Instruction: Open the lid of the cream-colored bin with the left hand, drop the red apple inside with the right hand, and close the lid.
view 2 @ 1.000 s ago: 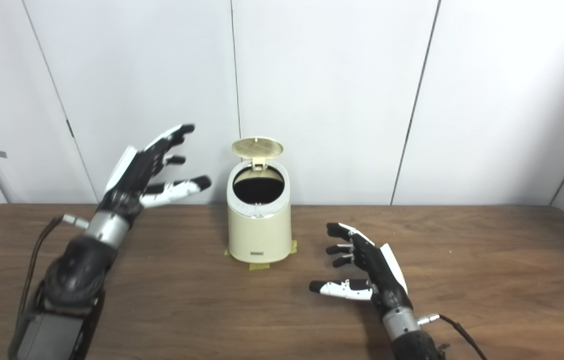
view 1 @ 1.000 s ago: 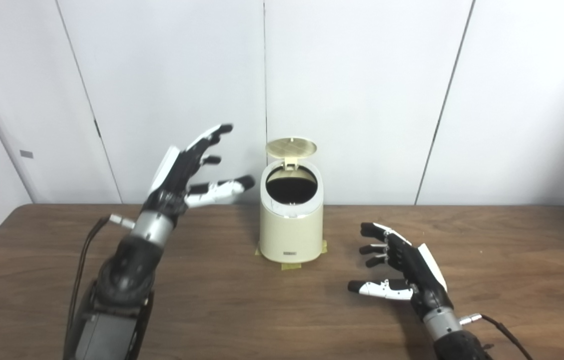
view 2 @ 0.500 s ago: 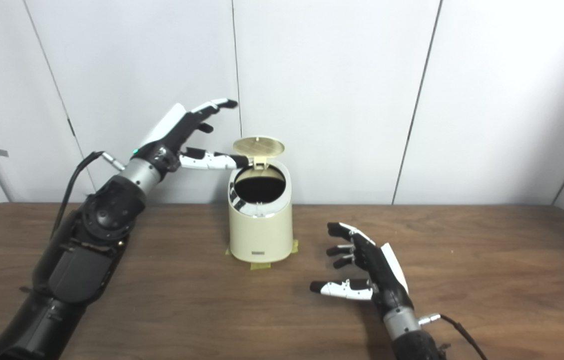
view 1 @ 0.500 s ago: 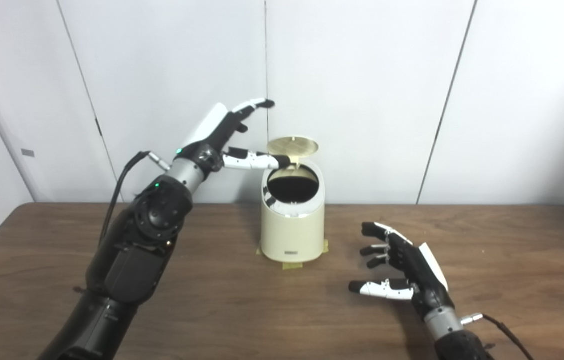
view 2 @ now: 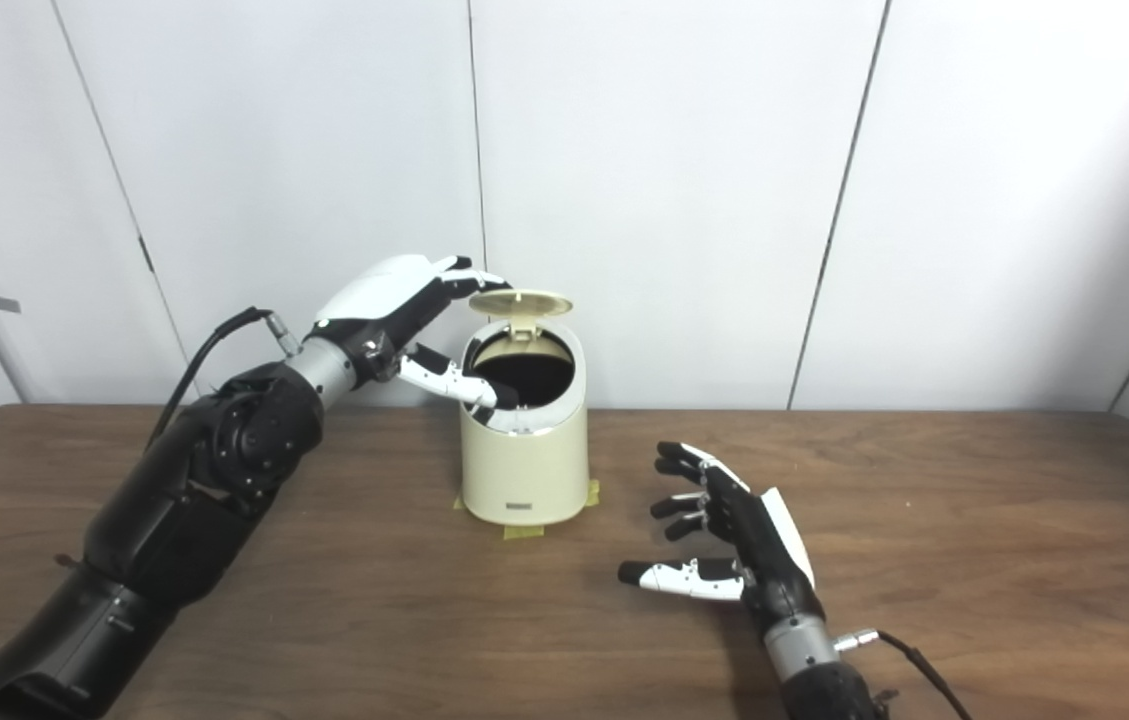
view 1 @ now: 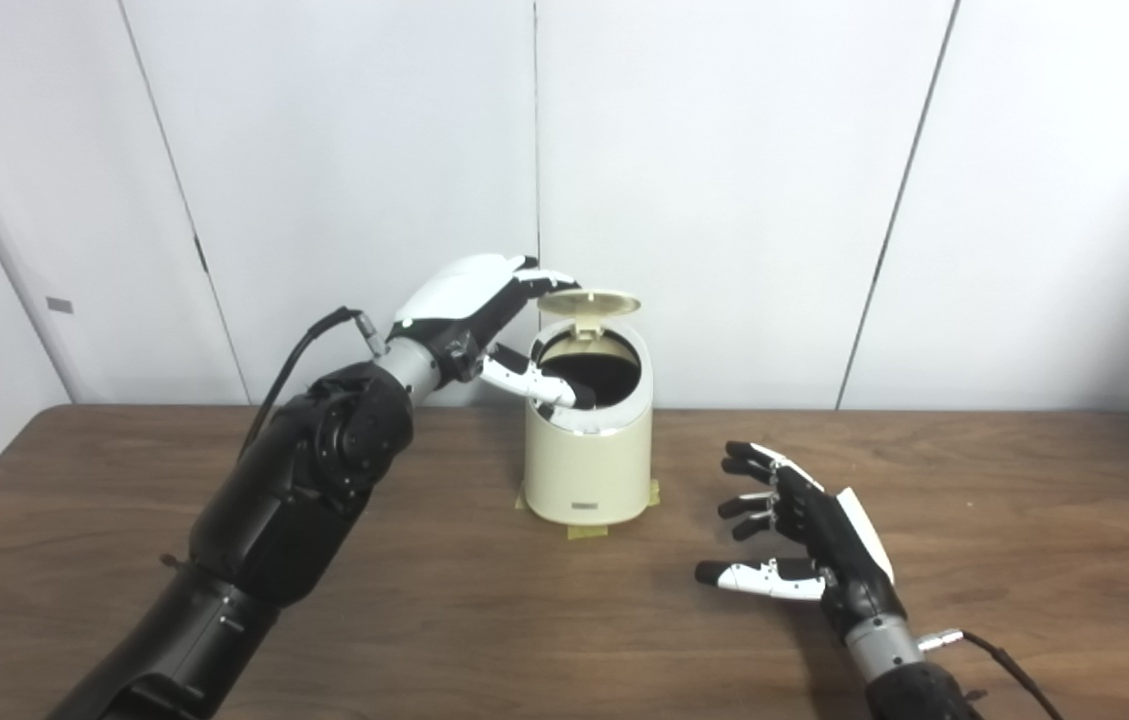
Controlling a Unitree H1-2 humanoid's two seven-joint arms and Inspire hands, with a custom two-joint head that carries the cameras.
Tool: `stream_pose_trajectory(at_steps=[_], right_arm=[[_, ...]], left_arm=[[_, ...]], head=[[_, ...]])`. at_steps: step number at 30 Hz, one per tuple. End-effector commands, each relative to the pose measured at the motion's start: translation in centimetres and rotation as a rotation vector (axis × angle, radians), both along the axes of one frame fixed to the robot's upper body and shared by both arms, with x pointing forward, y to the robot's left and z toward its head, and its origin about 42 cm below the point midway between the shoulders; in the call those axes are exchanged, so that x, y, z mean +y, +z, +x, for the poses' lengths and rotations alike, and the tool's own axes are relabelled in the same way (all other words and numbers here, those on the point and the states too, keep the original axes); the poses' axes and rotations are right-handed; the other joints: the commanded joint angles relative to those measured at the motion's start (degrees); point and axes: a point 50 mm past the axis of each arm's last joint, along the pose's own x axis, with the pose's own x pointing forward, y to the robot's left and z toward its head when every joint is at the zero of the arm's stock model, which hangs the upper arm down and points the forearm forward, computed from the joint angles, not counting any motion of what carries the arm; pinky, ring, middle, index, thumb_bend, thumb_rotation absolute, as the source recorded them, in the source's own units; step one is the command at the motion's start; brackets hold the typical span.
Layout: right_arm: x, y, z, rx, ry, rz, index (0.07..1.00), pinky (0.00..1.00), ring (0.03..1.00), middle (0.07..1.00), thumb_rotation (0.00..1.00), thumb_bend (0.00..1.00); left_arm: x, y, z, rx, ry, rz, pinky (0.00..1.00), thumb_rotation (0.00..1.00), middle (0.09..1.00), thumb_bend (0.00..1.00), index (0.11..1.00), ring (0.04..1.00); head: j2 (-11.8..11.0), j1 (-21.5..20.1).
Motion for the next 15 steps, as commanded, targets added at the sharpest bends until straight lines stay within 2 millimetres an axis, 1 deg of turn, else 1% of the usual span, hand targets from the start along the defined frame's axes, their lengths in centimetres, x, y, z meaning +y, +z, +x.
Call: stream_pose_trajectory(at_steps=[1, 5, 8, 11, 15], right_arm=[[0.2, 2.2, 1.0, -0.088, 0.003, 0.006, 0.83, 0.52, 0.626, 0.804, 0.13, 0.79], [0.1, 2.0, 1.0, -0.086, 0.004, 0.005, 0.834, 0.51, 0.627, 0.807, 0.13, 0.79], [0.2, 1.9, 0.9, -0.083, 0.003, 0.006, 0.834, 0.52, 0.624, 0.806, 0.12, 0.79], [0.2, 1.9, 0.9, -0.08, 0.001, 0.005, 0.835, 0.52, 0.62, 0.809, 0.12, 0.79], [0.2, 1.9, 0.9, -0.079, -0.001, 0.009, 0.832, 0.51, 0.621, 0.809, 0.13, 0.79]], left_arm=[[-0.4, 3.3, 0.0, -0.1, -0.025, 0.013, 1.0, 0.49, 0.887, 1.0, 0.859, 1.0], [-0.5, 3.1, -0.7, -0.101, -0.047, 0.029, 1.0, 0.48, 0.889, 1.0, 0.86, 1.0], [-0.3, 3.1, -1.1, -0.11, -0.063, 0.043, 1.0, 0.49, 0.893, 1.0, 0.865, 1.0], [-0.2, 3.3, -1.7, -0.123, -0.079, 0.065, 1.0, 0.51, 0.887, 1.0, 0.861, 1.0], [-0.2, 3.6, -2.7, -0.142, -0.099, 0.102, 1.0, 0.5, 0.881, 1.0, 0.856, 1.0]], head=[[0.0, 0.0], [0.1, -0.1], [0.2, -0.1], [0.3, -0.1], [0.4, -0.2]])
